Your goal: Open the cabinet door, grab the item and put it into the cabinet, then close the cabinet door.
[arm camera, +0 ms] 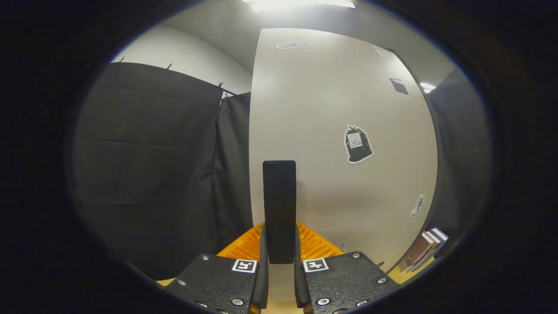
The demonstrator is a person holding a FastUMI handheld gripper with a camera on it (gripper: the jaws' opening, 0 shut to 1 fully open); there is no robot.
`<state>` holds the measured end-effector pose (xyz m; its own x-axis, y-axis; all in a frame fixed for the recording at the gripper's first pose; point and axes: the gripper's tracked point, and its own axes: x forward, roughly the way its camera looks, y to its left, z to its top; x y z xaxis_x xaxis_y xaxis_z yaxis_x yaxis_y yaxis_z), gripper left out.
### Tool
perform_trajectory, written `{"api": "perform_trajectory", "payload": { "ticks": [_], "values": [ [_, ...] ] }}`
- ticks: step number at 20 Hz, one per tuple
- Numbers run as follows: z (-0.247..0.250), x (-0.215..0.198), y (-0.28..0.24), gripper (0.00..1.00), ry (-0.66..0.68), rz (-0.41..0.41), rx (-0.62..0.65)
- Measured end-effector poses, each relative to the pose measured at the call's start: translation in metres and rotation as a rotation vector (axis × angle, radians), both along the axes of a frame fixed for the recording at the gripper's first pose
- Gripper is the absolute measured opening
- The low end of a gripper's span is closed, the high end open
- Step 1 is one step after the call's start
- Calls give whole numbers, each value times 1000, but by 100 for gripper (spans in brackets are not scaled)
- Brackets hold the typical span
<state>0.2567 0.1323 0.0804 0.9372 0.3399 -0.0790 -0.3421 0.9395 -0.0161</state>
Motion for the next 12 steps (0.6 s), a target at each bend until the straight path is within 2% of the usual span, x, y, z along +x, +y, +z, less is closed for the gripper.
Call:
{"api": "perform_trajectory", "payload": {
  "ticks": [7,12],
  "values": [
    [2,-29,-19,24,0,3,-2],
    [2,-51,-39,24,-5,-27,8]
  ]
}}
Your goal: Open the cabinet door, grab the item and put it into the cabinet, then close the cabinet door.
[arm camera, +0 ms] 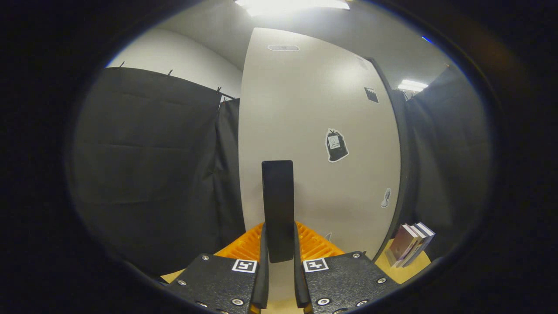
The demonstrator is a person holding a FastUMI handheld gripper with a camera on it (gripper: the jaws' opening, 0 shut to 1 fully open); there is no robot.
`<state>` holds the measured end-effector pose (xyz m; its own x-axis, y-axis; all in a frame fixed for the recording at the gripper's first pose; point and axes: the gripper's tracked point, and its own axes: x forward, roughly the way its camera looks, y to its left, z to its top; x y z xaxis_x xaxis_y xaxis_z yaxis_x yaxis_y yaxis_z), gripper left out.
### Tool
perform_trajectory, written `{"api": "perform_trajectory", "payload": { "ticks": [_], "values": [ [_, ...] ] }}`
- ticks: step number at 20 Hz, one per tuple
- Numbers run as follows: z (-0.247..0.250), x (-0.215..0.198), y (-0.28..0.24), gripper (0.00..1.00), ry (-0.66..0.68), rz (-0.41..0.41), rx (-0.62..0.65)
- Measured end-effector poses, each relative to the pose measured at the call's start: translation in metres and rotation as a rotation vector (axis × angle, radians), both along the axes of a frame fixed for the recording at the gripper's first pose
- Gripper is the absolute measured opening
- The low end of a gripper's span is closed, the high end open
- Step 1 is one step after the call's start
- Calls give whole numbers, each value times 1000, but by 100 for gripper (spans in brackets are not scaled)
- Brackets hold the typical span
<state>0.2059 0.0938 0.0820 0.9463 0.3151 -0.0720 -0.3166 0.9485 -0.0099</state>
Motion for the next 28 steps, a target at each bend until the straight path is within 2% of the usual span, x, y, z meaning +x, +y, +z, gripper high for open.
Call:
{"api": "perform_trajectory", "payload": {
  "ticks": [7,12,20,25,28],
  "values": [
    [3,-29,-33,24,9,-48,2],
    [3,-44,-61,17,4,-104,-4],
    [7,-60,-101,17,7,-230,-52],
    [7,-68,-145,16,1,-335,-81],
    [7,-71,-179,17,-2,-424,-101]
  ]
}}
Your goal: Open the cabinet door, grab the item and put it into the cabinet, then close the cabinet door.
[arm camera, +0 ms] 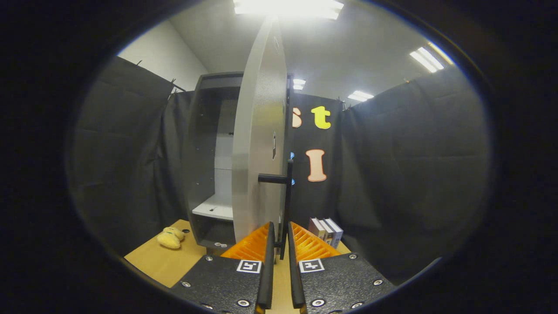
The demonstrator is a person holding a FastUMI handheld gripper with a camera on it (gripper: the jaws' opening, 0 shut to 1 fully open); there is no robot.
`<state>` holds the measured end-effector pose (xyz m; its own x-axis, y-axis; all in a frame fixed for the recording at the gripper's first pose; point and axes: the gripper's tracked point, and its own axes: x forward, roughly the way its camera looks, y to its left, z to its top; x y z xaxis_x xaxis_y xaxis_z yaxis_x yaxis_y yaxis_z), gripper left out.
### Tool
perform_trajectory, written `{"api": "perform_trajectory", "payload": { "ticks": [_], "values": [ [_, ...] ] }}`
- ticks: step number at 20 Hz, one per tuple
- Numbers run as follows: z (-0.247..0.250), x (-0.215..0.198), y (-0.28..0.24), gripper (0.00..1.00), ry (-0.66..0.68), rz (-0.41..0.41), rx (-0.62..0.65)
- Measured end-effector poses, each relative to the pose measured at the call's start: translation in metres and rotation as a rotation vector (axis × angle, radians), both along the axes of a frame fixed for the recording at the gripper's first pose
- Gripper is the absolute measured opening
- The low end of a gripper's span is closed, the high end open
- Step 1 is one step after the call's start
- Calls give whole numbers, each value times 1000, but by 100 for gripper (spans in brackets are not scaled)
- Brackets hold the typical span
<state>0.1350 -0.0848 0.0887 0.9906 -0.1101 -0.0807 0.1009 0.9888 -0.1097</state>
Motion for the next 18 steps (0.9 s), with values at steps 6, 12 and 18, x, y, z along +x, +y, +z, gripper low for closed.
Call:
{"api": "perform_trajectory", "payload": {
  "ticks": [6,12,18],
  "values": [
    [11,-20,-54,10,-51,-130,48],
    [20,-35,-37,41,-97,-77,99],
    [43,-46,49,73,-214,83,21]
  ]
}}
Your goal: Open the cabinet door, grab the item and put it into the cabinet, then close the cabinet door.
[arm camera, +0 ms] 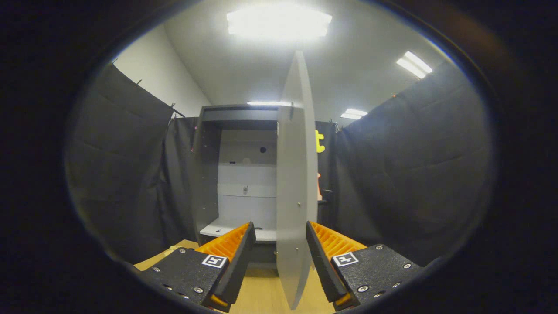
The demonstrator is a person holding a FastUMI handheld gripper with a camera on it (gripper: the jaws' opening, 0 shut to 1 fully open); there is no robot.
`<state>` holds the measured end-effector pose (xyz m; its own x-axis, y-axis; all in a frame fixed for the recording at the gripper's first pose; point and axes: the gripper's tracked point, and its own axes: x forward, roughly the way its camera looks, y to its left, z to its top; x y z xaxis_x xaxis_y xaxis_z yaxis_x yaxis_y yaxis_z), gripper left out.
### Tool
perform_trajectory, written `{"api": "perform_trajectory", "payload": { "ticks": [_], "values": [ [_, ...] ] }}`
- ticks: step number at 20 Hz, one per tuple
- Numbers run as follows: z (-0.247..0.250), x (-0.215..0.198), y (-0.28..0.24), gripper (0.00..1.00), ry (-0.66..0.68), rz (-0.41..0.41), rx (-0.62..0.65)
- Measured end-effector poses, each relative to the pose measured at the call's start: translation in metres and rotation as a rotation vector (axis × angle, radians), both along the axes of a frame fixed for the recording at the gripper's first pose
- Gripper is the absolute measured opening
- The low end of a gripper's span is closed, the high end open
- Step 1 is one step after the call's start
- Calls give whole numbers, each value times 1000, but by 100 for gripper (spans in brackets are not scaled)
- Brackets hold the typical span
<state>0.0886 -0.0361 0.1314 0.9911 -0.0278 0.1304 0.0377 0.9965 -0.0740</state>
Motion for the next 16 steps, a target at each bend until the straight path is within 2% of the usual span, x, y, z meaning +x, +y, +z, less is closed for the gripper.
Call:
{"api": "perform_trajectory", "payload": {
  "ticks": [2,4,7,16],
  "values": [
    [-8,4,28,83,-23,41,-10],
    [-25,10,59,89,-8,89,13],
    [-59,24,92,92,57,155,67],
    [-170,52,147,93,143,230,84]
  ]
}}
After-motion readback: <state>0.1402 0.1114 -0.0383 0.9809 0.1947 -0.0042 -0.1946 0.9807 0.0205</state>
